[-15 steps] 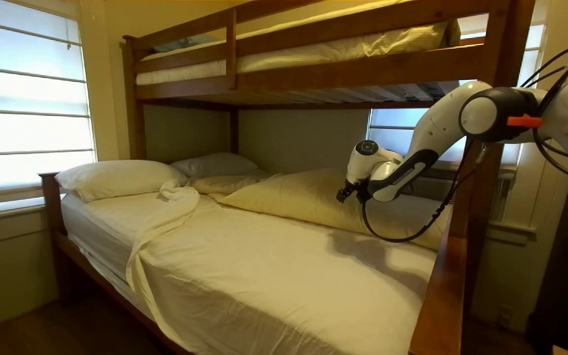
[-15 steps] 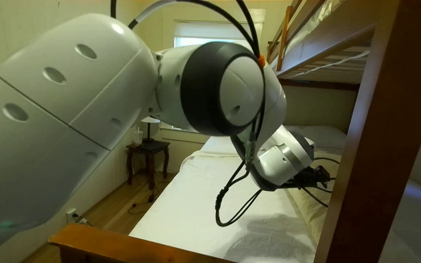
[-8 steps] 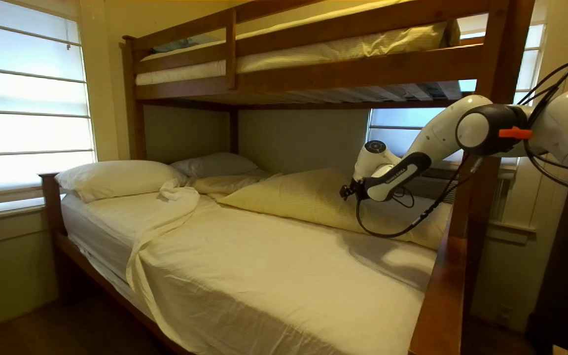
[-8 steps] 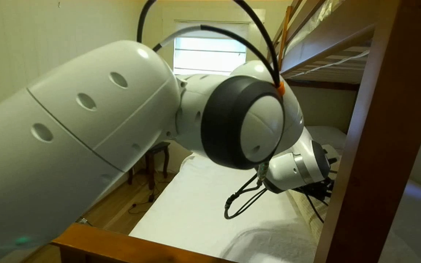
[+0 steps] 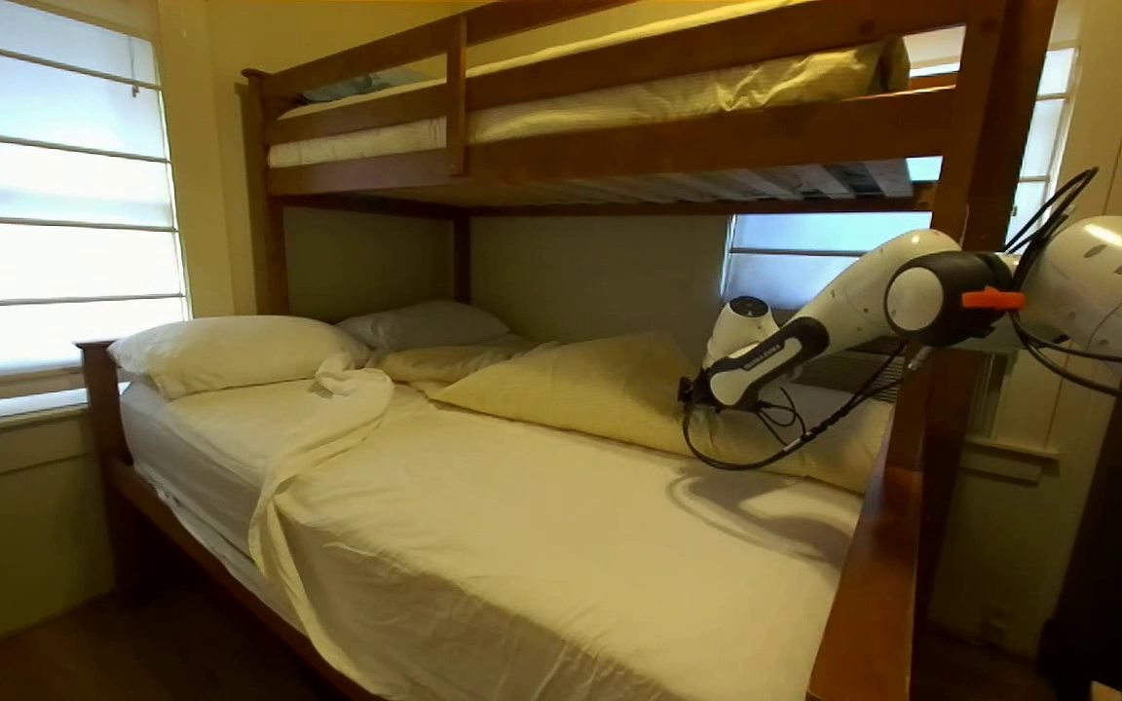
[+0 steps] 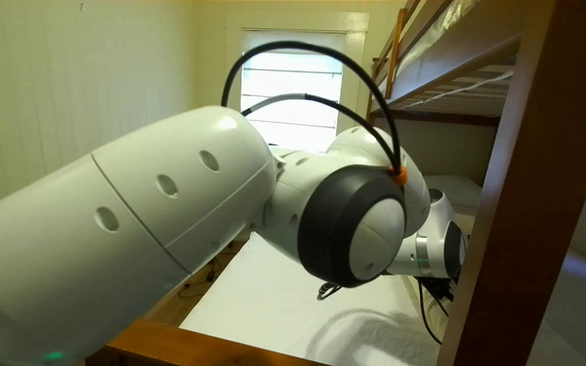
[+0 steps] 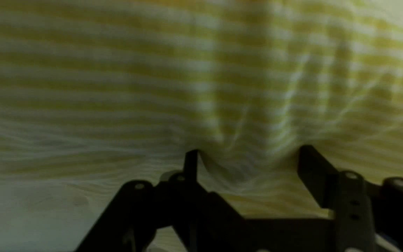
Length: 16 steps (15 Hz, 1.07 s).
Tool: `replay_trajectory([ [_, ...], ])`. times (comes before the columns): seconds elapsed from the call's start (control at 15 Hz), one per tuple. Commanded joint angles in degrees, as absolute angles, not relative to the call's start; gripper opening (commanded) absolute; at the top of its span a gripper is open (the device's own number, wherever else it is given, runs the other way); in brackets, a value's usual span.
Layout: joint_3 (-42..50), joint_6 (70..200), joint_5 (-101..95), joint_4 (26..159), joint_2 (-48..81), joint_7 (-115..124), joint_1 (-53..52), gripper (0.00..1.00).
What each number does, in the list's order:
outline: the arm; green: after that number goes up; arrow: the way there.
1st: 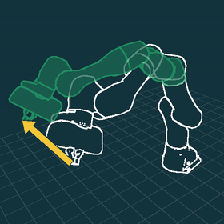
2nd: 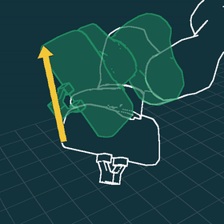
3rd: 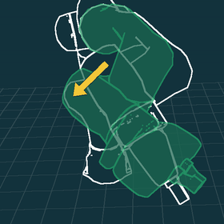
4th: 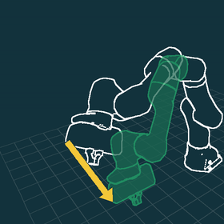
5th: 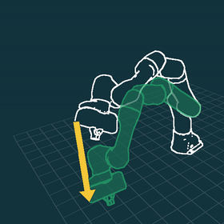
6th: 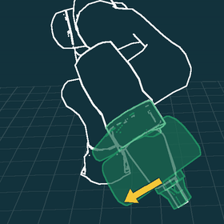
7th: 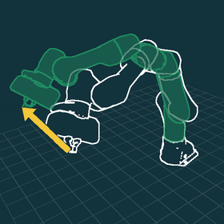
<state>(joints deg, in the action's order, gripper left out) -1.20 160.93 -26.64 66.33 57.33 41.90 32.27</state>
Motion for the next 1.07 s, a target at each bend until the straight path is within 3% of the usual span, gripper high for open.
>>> replay_trajectory([
  [0.0, 0.22, 155.65, -11.12, 61.22, 61.01, 33.95, 30.03, 0.45],
  [0.4, 8.15, 147.21, 2.35, 56.49, 62.75, 29.97, 25.15, 0.03],
  [0.67, 6.53, 145.18, 0.26, 56.55, 61.76, 31.59, 25.54, 0.00],
  [1.0, -0.88, 147.56, 0.88, 69.06, 52.27, 20.97, 24.58, 0.01],
])
